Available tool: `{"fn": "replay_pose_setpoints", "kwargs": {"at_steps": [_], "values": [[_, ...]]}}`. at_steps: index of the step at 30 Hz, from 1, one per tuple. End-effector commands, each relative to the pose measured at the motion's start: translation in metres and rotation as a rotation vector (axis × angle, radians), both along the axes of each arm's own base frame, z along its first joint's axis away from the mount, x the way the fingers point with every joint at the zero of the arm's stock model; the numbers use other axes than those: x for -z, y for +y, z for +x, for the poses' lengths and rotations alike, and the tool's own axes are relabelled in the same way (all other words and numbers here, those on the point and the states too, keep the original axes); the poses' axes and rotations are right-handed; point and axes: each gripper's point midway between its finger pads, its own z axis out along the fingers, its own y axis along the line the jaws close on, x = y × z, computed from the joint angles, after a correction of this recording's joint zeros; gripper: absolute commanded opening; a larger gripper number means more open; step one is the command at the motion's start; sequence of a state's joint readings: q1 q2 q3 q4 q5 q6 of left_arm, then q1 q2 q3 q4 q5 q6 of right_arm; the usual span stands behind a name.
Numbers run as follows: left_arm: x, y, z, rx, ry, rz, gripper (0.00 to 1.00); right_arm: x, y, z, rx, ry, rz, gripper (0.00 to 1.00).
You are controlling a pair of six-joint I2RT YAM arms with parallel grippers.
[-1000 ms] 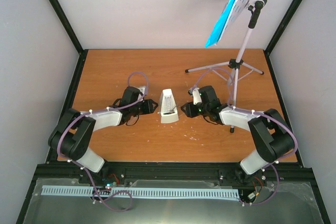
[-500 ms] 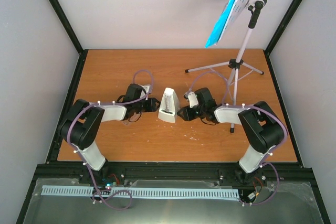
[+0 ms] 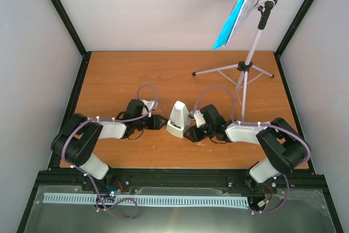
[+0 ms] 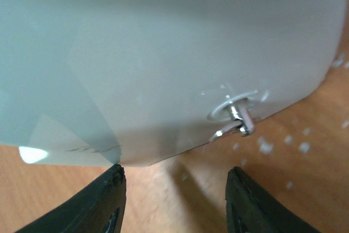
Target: Pack up the instrument practice props
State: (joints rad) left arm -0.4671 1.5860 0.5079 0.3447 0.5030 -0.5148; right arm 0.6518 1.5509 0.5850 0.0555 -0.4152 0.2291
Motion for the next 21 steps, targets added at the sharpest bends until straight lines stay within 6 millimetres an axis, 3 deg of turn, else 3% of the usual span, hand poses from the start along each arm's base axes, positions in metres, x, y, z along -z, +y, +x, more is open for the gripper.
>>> {"fn": "replay_pose_setpoints", "kwargs": {"at_steps": [1, 5, 7, 10, 13, 18, 21], "values": [[-0.021, -0.011, -0.025, 0.058, 0.007, -0.043, 0.52, -0.020, 0.001, -0.006, 0.049, -0.045, 0.045, 0.54], [-0.054, 0.003, -0.015, -0.035, -0.060, -0.015, 0.66, -0.033, -0.021, -0.010, 0.123, -0.093, 0.018, 0.66], [-0.071, 0.011, -0.013, -0.079, -0.093, -0.003, 0.74, -0.044, -0.030, -0.014, 0.140, -0.124, 0.012, 0.79], [-0.108, 0.025, -0.005, -0.157, -0.160, 0.007, 0.88, -0.078, -0.035, -0.015, 0.138, -0.217, 0.064, 0.93], [-0.161, 0.031, -0.002, -0.168, -0.252, -0.046, 0.99, -0.120, -0.030, -0.020, 0.100, -0.310, 0.166, 0.99], [-0.260, 0.025, -0.006, -0.037, -0.408, -0.129, 0.99, -0.200, -0.009, -0.032, -0.033, -0.466, 0.385, 1.00], [-0.303, 0.033, 0.001, 0.016, -0.478, -0.155, 1.00, -0.230, -0.001, -0.026, -0.076, -0.574, 0.423, 1.00]]}}
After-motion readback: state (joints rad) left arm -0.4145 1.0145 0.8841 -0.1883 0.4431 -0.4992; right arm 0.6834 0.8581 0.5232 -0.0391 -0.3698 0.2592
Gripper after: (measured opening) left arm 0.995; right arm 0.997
